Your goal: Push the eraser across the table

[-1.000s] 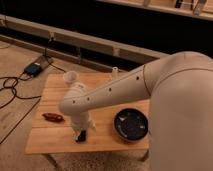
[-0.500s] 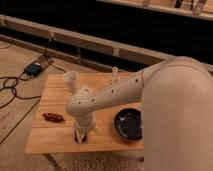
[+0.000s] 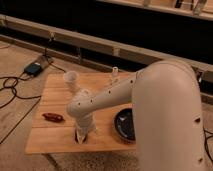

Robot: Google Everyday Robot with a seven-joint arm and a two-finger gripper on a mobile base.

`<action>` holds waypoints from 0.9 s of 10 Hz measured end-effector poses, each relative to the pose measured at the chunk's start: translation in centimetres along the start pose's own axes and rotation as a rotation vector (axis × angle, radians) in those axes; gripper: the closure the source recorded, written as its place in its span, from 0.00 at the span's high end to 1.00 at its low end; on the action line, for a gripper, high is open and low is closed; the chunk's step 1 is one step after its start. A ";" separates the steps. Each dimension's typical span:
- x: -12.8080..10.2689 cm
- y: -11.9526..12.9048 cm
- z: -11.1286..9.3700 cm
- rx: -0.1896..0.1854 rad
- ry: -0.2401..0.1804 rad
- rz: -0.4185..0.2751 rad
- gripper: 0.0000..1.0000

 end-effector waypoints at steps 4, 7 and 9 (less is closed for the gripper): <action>0.1 0.8 0.6 0.008 0.025 -0.031 0.65; 0.0 0.8 1.3 0.024 0.040 -0.043 0.65; 0.0 0.8 1.9 0.032 0.054 -0.048 0.65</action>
